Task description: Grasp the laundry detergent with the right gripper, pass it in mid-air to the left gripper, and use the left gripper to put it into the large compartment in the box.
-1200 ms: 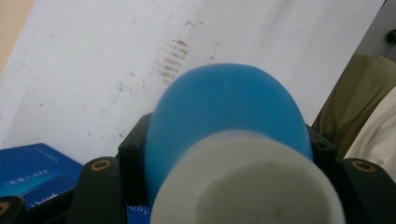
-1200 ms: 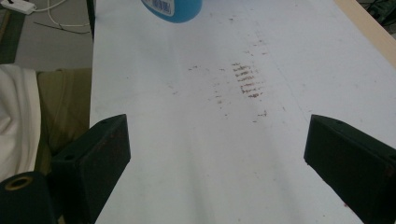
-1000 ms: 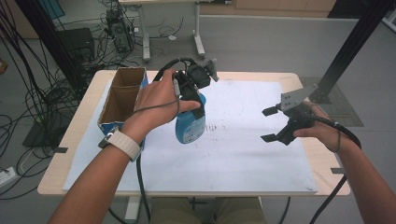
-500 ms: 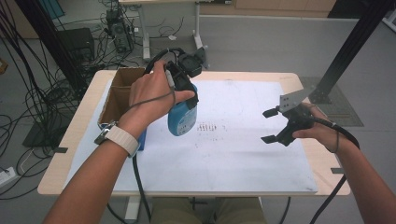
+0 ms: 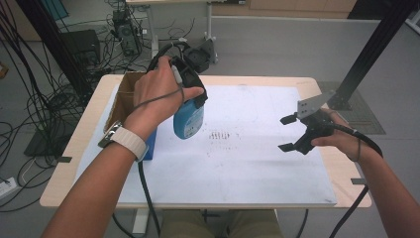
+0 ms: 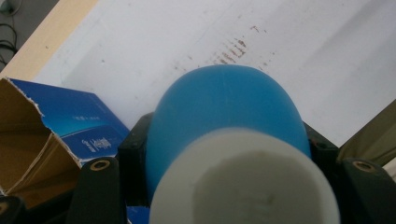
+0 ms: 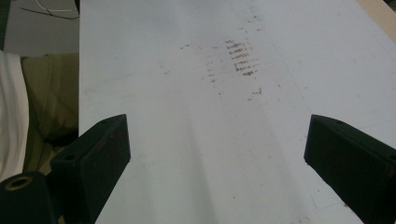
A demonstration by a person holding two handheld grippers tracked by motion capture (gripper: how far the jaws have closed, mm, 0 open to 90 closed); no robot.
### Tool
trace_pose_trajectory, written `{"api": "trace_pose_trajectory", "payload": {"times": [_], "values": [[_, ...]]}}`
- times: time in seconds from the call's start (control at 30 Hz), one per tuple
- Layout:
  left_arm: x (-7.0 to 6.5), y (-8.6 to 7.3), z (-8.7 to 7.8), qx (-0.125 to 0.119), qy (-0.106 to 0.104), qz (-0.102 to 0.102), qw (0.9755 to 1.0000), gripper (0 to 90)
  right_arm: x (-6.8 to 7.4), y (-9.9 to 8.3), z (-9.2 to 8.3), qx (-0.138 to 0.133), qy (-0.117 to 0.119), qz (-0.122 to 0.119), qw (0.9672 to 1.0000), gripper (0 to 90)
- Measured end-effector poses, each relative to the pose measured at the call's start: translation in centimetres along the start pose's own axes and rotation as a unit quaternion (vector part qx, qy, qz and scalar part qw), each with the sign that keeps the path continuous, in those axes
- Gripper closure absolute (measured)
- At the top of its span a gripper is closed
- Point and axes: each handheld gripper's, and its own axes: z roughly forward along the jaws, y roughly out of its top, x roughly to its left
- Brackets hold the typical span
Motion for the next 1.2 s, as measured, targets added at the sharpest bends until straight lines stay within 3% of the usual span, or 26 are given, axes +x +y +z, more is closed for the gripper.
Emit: {"api": "trace_pose_trajectory", "payload": {"times": [0.5, 0.8, 1.2], "values": [[1.8, -0.1, -2.3, 0.001, 0.028, -0.059, 0.9979, 37.1, -0.3, -0.3, -0.1, 0.001, -0.006, 0.007, 1.0, 7.0], [3.2, -0.7, -3.6, 0.001, 0.043, -0.093, 0.9947, 37.1, -0.4, -0.2, -0.2, 0.001, -0.007, 0.005, 1.0, 7.0], [4.9, -1.6, -4.5, -0.002, 0.053, -0.141, 0.9885, 37.2, -0.4, -0.2, -0.3, 0.001, -0.01, 0.006, 0.9999, 7.0]]}}
